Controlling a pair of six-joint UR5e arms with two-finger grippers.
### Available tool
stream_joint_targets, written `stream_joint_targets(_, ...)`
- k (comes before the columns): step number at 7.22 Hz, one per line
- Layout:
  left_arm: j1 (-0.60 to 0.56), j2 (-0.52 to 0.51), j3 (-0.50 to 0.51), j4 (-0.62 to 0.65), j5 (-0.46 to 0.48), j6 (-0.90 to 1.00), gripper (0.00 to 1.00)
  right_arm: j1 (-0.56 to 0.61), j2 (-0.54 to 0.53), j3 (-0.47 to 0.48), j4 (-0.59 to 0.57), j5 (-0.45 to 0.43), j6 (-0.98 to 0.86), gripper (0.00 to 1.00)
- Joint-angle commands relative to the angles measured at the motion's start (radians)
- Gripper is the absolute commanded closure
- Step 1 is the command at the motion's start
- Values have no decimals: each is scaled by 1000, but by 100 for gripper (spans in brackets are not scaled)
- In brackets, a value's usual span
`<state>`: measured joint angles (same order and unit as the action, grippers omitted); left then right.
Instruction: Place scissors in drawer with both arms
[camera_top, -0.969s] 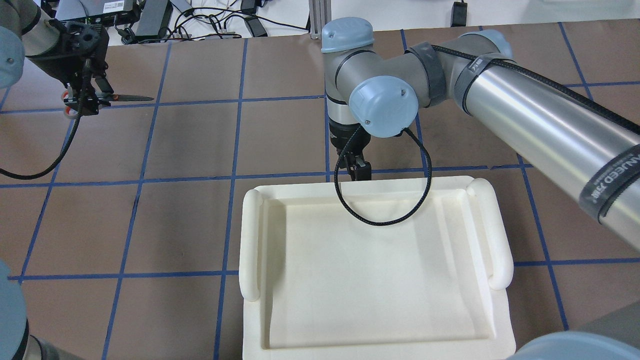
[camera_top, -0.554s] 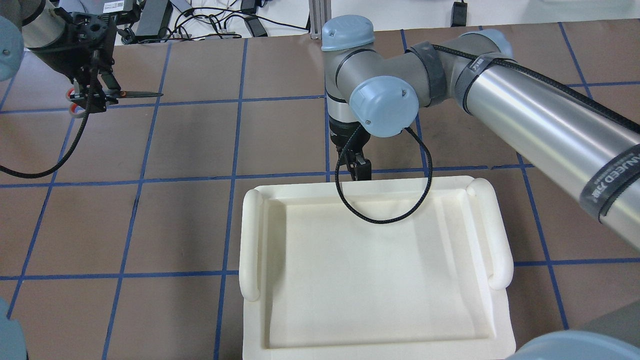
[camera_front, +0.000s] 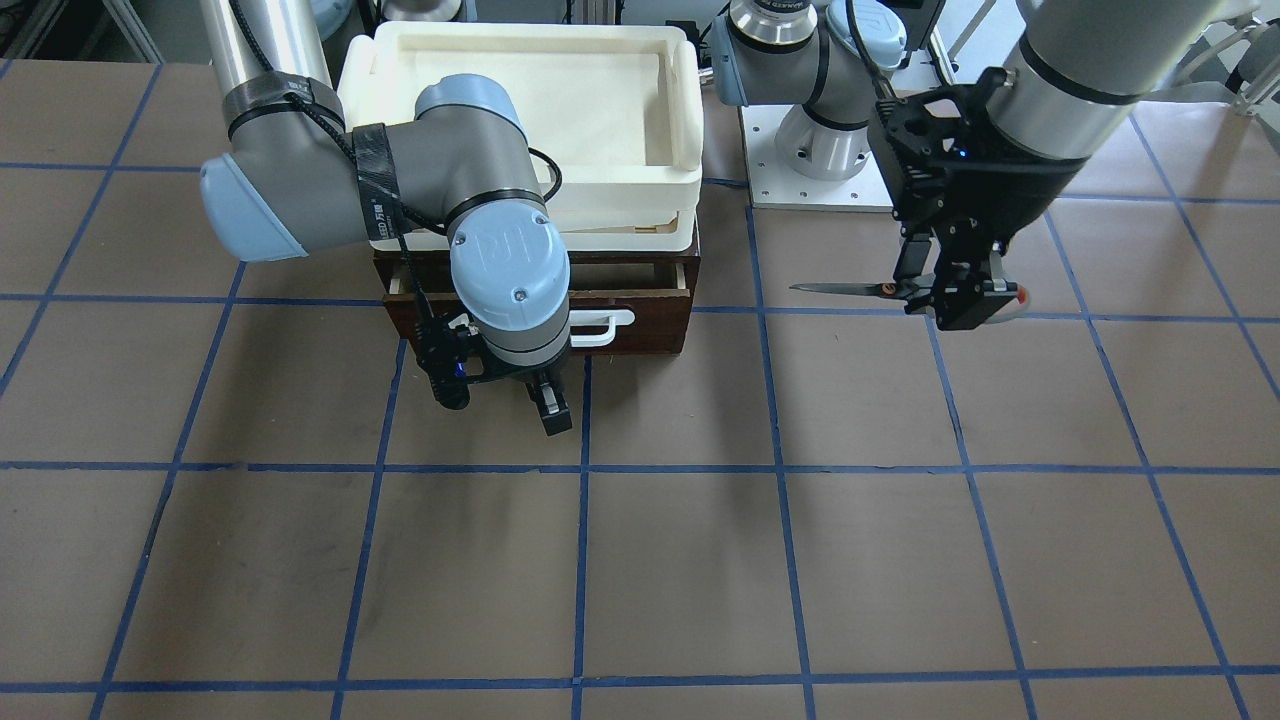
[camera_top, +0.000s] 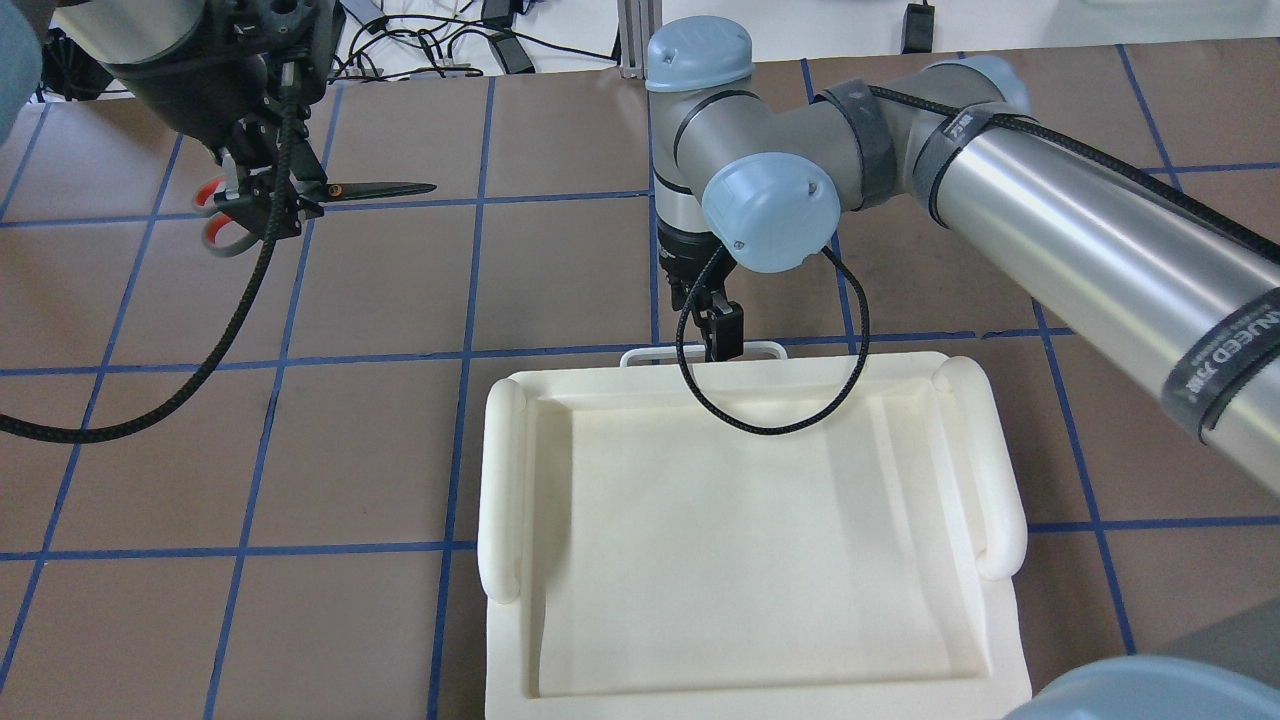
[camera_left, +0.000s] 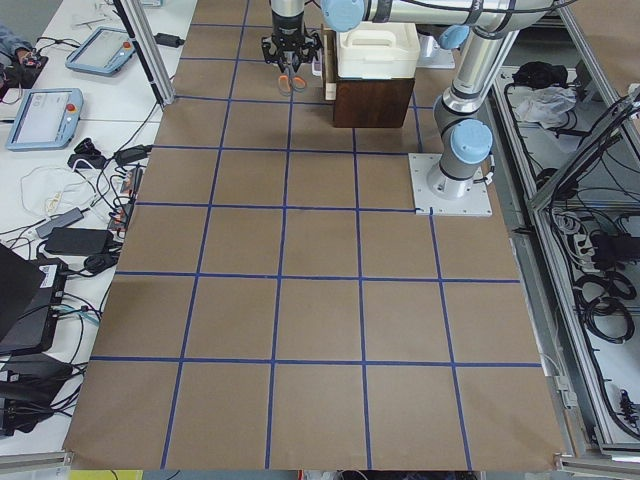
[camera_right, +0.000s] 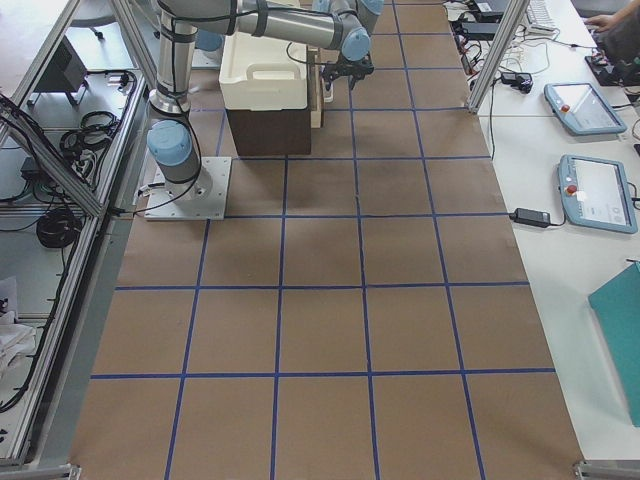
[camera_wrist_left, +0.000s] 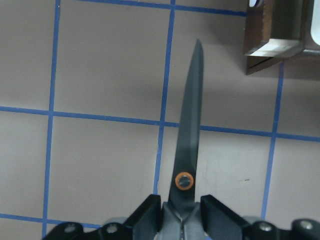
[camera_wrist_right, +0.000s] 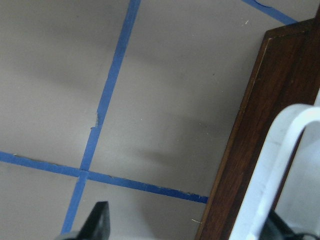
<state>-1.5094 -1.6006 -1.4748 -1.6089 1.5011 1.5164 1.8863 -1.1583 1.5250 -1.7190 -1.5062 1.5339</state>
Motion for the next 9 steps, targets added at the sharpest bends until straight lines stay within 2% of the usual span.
stream_joint_targets(1,-12,19,1,-45,-5,-51,75,-6,2,-2,-17,0,-27,0)
stream_joint_targets(3,-12,25,1,-45,-2,-84,75,-7,18,-3,-60,0,-29,0)
stream_joint_targets(9,-12,42,-16,-34,2,-131,76,-12,49,-39,-82,-3,-47,0)
